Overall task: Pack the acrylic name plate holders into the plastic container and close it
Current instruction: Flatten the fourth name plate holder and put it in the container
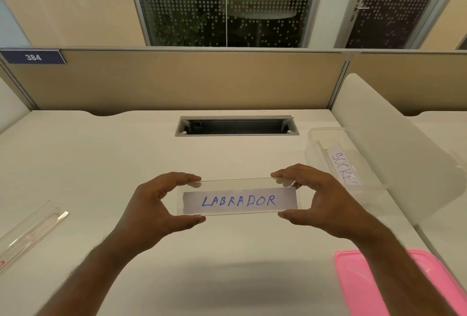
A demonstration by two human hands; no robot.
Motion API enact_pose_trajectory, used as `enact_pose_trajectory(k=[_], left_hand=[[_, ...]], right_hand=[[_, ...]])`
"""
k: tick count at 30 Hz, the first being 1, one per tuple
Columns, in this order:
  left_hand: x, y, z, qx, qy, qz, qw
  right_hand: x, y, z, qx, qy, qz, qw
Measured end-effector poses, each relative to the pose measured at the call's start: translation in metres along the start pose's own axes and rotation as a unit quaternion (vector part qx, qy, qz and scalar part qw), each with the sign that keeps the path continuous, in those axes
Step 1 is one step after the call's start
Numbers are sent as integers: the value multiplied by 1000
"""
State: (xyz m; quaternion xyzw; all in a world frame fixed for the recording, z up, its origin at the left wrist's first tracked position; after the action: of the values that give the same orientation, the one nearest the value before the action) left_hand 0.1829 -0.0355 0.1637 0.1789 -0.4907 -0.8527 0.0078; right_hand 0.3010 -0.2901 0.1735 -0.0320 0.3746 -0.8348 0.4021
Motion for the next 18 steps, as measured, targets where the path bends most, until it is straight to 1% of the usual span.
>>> enact_pose_trajectory(k=[13, 16, 18], left_hand=[[-6, -11, -11, 6, -5, 2, 1000], [-12, -25, -14, 25, 25, -14, 999], [-17, -43, -19, 41, 63, 2, 997]], right_hand=[[2, 13, 6, 3, 16, -3, 1000], [5, 24, 14, -3, 41, -22, 999], [9, 33, 22, 1, 69, -39, 997]])
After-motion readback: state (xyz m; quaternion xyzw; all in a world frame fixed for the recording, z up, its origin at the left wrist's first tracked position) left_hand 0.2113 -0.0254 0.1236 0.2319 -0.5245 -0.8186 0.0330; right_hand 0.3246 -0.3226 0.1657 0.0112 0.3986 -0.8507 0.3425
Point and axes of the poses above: each hand's wrist, its own x-axis away from the middle knuckle, its own z-axis out of the back of the hand, y = z × x, the point moved 9 cm from there along -x, towards the middle knuckle, and after that the axes turned 9 degrees about x, right-handed, at the moved point
